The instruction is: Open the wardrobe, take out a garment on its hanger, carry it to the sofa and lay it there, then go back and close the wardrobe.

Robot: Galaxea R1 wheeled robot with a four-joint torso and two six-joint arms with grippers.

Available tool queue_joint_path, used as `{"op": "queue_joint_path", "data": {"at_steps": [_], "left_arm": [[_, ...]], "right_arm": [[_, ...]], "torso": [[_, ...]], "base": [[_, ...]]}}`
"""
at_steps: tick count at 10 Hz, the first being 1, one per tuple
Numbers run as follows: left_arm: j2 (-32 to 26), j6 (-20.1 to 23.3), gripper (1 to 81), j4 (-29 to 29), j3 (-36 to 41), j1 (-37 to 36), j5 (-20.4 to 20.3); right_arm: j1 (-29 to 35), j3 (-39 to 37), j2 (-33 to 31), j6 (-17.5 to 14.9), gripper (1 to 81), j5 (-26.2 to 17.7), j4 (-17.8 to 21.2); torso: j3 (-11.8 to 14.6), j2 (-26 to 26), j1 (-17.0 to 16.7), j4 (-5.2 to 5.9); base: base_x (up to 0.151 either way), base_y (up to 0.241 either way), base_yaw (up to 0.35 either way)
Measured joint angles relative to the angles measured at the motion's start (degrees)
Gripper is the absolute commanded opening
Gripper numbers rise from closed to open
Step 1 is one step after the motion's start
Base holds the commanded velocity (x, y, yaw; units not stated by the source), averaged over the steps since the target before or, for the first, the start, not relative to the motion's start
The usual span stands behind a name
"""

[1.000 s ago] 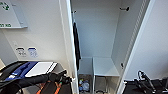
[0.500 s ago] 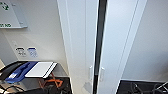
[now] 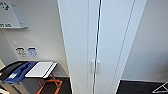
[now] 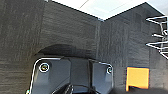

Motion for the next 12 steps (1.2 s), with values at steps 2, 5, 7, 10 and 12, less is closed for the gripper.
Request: {"op": "queue_joint_path", "data": {"at_steps": [2, 5, 7, 10, 12], "left_arm": [[1.07, 0.04, 81.1, 4.55, -6.03, 7.74, -4.89], [8.47, 0.21, 81.1, 10.93, -18.86, 16.81, -12.87], [14.2, 0.56, 81.1, 14.17, -28.04, 19.52, -17.46], [21.83, 0.61, 81.1, 18.21, -41.95, 24.87, -22.19], [27.79, 0.63, 81.1, 20.36, -48.07, 26.95, -24.49]], "right_arm": [[-7.45, -8.17, 6.31, -0.6, 81.1, 1.91, -4.74], [-17.57, -20.78, 16.7, -1.01, 81.1, 7.19, -13.02], [-21.78, -30.42, 22.46, -1.18, 81.1, 10.9, -17.31], [-25.33, -45.9, 31.09, -1.32, 81.1, 16.07, -22.86], [-28.26, -52.52, 38.17, -1.48, 81.1, 19.79, -26.6]], "torso": [[0.0, 0.0, -0.02, 0.0], [0.04, -0.04, -0.07, 0.0], [0.06, -0.06, -0.13, 0.0], [0.13, -0.09, -0.18, 0.0], [0.17, -0.11, -0.2, 0.0]], "base": [[0.0, 0.0, 0.0], [0.0, 0.0, 0.0], [0.0, 0.0, 0.0], [0.0, 0.0, 0.0], [0.0, 0.0, 0.0]]}}
